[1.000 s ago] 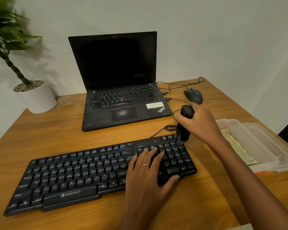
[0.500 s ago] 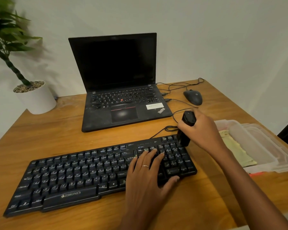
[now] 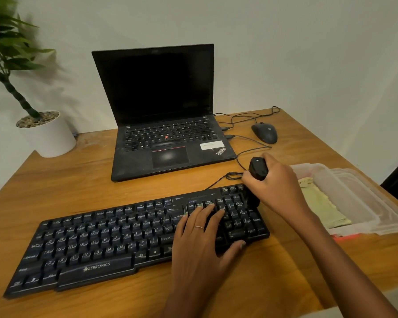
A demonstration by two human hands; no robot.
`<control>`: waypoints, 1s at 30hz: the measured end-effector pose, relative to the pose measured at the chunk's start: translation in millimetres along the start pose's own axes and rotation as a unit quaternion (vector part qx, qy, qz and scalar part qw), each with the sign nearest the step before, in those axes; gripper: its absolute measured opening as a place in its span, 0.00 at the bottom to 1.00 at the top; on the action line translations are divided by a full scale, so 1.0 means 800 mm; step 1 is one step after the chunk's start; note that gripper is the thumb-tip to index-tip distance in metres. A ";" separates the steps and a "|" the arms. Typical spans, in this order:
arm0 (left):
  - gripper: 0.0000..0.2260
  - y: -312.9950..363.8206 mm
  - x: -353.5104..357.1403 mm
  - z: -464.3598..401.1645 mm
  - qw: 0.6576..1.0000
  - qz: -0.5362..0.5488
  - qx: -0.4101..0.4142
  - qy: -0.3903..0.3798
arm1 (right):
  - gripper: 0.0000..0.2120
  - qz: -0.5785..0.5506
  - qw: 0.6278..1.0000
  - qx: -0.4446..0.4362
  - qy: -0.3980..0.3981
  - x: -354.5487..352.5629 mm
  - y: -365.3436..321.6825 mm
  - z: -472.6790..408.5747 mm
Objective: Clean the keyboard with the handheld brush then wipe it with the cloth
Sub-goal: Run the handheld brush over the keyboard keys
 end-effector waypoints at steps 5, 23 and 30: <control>0.30 -0.001 0.000 0.001 1.000 0.001 0.003 -0.001 | 0.10 -0.012 0.998 -0.014 0.053 -0.001 0.001 0.007; 0.30 -0.002 0.000 0.000 1.000 0.007 -0.005 -0.018 | 0.10 -0.019 0.999 -0.016 0.023 -0.006 0.006 0.018; 0.30 -0.002 0.001 0.000 1.000 0.005 0.000 -0.009 | 0.10 -0.027 1.000 -0.013 0.005 -0.008 0.006 0.016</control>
Point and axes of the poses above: each hand's wrist, its own z-axis away from the middle knuckle, its own x-axis out of the palm, y = z × x, the point moved 1 cm from there along -z, towards the middle knuckle, and after that the axes turned 8 degrees about -x, right-handed, at the moved point
